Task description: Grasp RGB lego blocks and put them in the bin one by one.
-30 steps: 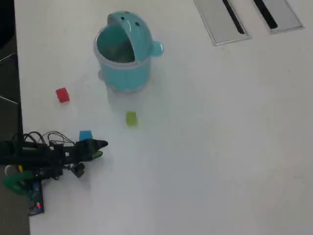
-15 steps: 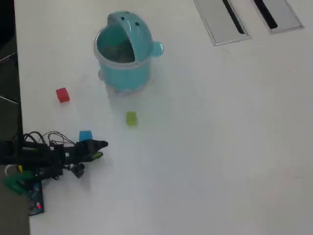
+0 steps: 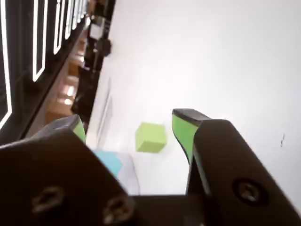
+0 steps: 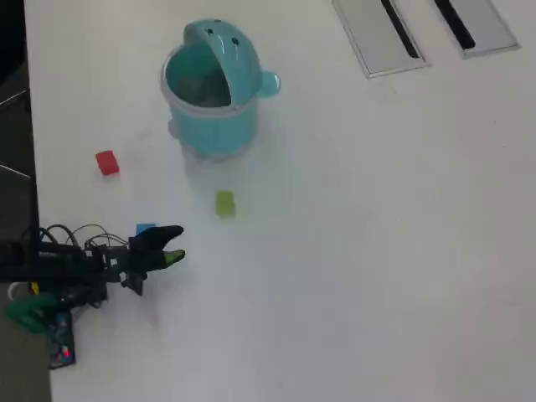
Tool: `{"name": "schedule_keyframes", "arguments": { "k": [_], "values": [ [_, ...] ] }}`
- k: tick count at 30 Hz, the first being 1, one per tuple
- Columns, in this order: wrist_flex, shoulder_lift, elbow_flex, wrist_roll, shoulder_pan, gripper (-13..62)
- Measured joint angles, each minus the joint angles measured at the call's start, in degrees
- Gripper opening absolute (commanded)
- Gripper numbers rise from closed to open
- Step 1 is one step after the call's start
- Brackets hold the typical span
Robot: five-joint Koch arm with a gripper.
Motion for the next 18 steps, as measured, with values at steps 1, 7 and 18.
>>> {"name": "schedule_keyframes", "arguments": {
  "k": [1, 7, 18],
  "values": [
    [-1.23, 0.00, -0.09, -1.41, -0.53, 33.7],
    [-10.99, 0.00, -0.09, -11.34, -7.21, 33.2],
    [-13.27, 0.00, -5.19, -25.31, -19.07, 32.9]
  ]
}}
